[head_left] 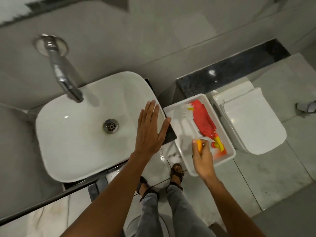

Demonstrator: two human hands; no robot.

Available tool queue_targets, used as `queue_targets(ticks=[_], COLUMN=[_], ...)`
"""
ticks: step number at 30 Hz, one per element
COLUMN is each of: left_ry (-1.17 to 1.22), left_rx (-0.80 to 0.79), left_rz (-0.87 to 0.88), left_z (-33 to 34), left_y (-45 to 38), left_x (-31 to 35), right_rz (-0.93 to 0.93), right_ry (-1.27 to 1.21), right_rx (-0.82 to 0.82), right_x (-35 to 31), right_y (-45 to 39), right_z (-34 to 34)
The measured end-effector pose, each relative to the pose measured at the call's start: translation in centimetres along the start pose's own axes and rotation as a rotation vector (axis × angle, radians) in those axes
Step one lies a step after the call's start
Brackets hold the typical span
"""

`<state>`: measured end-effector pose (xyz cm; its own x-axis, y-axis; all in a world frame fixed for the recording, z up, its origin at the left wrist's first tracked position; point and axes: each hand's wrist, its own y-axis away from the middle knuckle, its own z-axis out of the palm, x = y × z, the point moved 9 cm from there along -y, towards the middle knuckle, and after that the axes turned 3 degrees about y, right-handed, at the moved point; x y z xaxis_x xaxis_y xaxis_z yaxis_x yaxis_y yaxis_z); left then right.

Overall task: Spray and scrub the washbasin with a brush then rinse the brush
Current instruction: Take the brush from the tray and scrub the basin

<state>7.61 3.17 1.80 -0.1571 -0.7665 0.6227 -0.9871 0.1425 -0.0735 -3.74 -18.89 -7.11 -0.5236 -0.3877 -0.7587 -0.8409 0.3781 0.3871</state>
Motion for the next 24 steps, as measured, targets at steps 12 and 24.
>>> queue_targets(ticks=[12, 24], left_ry=[-0.146, -0.067], left_rx=[0.433, 0.433], left_rz=[-0.417, -0.517], left_z=[-19.2, -19.7], left_y=[10.6, 13.9], left_x=[-19.9, -25.7], right_rz=[-0.171, -0.252], right_ry=[0.374, 0.935], right_rx=[-0.525, -0.599], right_x=[-19.5, -24.7], right_y=[11.7, 10.7], right_z=[11.2, 27.1])
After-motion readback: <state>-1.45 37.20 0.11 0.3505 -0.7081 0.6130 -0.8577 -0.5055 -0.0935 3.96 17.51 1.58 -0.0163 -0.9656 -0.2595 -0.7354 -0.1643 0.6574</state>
